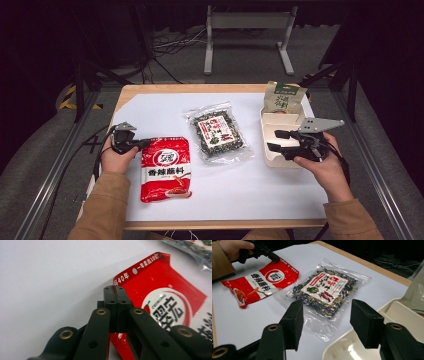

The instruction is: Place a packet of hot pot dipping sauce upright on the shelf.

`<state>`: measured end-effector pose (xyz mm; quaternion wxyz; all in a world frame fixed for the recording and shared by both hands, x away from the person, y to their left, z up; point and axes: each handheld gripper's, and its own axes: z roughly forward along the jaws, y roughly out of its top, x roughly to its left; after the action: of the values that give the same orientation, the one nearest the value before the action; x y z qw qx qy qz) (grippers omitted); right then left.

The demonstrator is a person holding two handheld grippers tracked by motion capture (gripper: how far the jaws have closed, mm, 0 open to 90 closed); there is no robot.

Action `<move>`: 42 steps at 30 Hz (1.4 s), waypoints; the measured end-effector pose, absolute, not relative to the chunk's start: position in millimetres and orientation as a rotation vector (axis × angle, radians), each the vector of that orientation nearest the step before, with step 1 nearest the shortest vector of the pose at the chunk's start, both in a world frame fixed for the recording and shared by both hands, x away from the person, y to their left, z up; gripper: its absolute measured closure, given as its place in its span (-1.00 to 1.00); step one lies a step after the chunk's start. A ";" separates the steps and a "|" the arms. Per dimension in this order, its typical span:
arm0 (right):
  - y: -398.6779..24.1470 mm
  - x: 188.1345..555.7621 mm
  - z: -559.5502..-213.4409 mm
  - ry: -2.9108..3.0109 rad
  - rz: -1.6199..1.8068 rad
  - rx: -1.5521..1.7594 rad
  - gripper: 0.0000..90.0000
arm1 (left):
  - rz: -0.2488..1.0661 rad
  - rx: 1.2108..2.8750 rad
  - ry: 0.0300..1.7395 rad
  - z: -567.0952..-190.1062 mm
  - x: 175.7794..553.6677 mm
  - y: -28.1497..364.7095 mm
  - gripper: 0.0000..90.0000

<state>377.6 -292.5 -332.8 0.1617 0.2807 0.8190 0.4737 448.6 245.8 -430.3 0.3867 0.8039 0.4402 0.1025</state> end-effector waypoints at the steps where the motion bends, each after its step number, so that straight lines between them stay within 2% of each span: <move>1: -292.5 377.7 -332.9 2.339 1.355 0.804 -0.02 | 0.252 2.037 1.128 -426.8 446.2 245.4 1.00; 6: -291.5 378.0 -333.7 2.344 1.348 0.804 -0.04 | 0.279 2.053 1.099 -414.9 440.0 243.6 1.00; 14: -291.7 377.6 -333.4 2.343 1.347 0.804 -0.04 | 0.277 1.973 1.061 -387.9 421.2 249.3 1.00; 17: -291.3 377.5 -333.5 2.353 1.339 0.802 0.01 | 0.273 1.970 1.030 -378.6 415.2 249.2 1.00; 23: -290.3 374.8 -330.8 2.410 1.268 0.720 0.26 | 0.256 1.961 0.997 -363.6 405.9 248.8 1.00; 42: -296.1 369.7 -325.1 2.397 1.281 0.674 0.35 | 0.221 1.973 0.792 -307.7 358.9 244.7 1.00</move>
<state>369.7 -296.1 -325.1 0.1698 0.2373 0.8435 0.4509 358.9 244.7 -307.7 0.4814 0.8091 0.3248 0.0906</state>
